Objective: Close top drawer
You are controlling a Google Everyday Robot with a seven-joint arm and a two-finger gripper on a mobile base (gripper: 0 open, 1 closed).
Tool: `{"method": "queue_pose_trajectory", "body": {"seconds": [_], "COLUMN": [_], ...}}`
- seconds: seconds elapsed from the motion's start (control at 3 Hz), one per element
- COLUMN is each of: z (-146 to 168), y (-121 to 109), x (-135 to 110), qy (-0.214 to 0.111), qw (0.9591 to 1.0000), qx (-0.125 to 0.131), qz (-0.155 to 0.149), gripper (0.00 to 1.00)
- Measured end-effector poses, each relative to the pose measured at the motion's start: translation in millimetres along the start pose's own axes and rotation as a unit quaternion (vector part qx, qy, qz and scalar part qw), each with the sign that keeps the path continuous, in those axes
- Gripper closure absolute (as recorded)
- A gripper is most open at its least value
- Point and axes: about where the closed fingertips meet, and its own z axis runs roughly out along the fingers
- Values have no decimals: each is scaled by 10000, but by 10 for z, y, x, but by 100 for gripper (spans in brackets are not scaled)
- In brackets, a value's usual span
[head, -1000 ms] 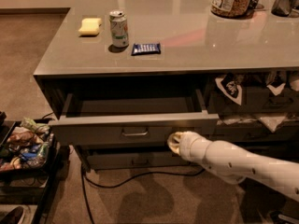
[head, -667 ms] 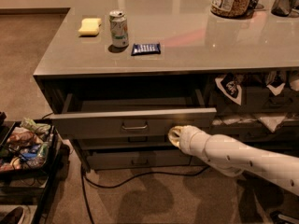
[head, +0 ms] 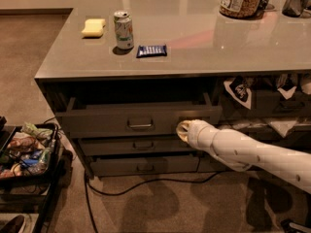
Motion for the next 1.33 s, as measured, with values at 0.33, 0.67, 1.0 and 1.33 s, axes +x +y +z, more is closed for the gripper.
{"method": "queue_pose_trajectory", "body": {"seconds": [0.33, 0.67, 1.0, 1.33], "z": [52, 52, 150, 226], "y": [-61, -61, -77, -107], "x": [-13, -13, 23, 83], "qy": [-23, -23, -51, -44], "qw": [10000, 10000, 9999, 9997], "qx": [17, 17, 45, 56], "qz": [-57, -58, -150, -214], "gripper": [100, 100, 100, 100]}}
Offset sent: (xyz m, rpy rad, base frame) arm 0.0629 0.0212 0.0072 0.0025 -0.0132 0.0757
